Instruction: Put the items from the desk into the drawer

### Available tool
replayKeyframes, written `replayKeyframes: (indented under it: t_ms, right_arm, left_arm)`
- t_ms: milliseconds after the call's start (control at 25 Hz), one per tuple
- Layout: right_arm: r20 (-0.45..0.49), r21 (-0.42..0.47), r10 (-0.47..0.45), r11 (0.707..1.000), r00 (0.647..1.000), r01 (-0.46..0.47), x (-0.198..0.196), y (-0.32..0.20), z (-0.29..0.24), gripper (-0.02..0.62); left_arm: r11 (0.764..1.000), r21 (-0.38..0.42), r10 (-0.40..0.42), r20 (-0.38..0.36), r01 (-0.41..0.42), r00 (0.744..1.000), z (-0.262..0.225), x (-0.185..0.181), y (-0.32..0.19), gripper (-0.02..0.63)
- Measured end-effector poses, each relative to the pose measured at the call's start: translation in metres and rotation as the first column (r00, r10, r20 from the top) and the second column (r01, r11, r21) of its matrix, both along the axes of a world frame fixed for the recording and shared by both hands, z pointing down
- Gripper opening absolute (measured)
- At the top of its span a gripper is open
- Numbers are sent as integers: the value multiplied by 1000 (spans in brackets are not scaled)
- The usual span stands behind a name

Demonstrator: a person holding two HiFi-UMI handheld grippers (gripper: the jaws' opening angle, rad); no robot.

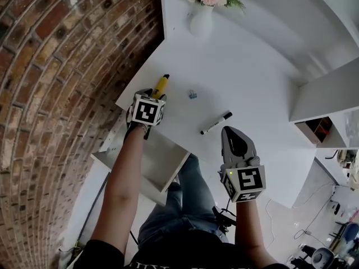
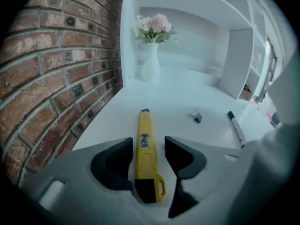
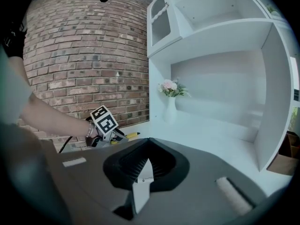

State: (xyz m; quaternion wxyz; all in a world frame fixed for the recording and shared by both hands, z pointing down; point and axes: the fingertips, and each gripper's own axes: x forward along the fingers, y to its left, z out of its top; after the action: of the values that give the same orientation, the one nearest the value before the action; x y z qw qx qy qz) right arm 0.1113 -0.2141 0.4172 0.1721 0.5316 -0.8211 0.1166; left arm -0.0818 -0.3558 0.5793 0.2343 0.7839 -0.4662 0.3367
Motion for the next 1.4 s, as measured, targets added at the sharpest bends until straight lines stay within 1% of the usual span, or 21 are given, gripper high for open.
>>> replayKeyframes:
  t_ms: [80, 240, 280, 320, 480, 680, 800, 1000, 1080, 1280, 1400]
  right_arm:
    - [4, -6, 3, 1000, 1000, -3, 1, 2, 3, 3]
    - [17, -9, 19, 1000, 1000, -19, 5, 6, 6, 3]
    - [21, -11, 23, 1000, 1000, -23, 5, 7, 6, 3]
    - [25, -13, 26, 1000, 999, -25, 4, 8, 7, 3]
    - [44, -14, 18, 1000, 999, -17, -2, 18, 4, 3]
    - [49, 1, 40, 999, 998, -40, 2, 31, -5, 5]
    - [53, -8, 54, 999, 997, -54, 2, 42, -8, 5]
    - [53, 4, 72, 997, 996, -72, 3, 64, -17, 5]
    - [57, 22, 74, 997, 996, -76, 1, 74, -22, 5]
    - [74, 36, 64, 997, 995, -67, -7, 99, -29, 6]
    - [70, 48, 50, 997, 996, -53, -13, 111, -34, 6]
  left_arm:
    - [999, -36, -6, 3, 6, 1000, 4, -1, 0, 216]
    - [998, -66, -2, 11, 3, 1000, 4, -2, 0, 207]
    - [997, -71, -4, 17, 5, 1000, 4, -3, -2, 177]
    - [997, -75, -5, 23, 7, 1000, 4, -4, -2, 127]
    - [997, -78, -5, 28, 7, 1000, 2, -9, 4, 123]
    - [1000, -16, -3, -17, 3, 1000, -18, -16, 19, 123]
    - [999, 33, 0, -47, 1, 999, -32, -20, 32, 123]
    - [993, 119, -12, -126, 27, 992, -61, -22, 57, 121]
    - [988, 148, -14, -145, 36, 989, -72, -24, 70, 121]
    - [975, 217, -9, -144, 40, 990, -95, -32, 99, 121]
    - [969, 243, -7, -139, 41, 990, -104, -39, 115, 121]
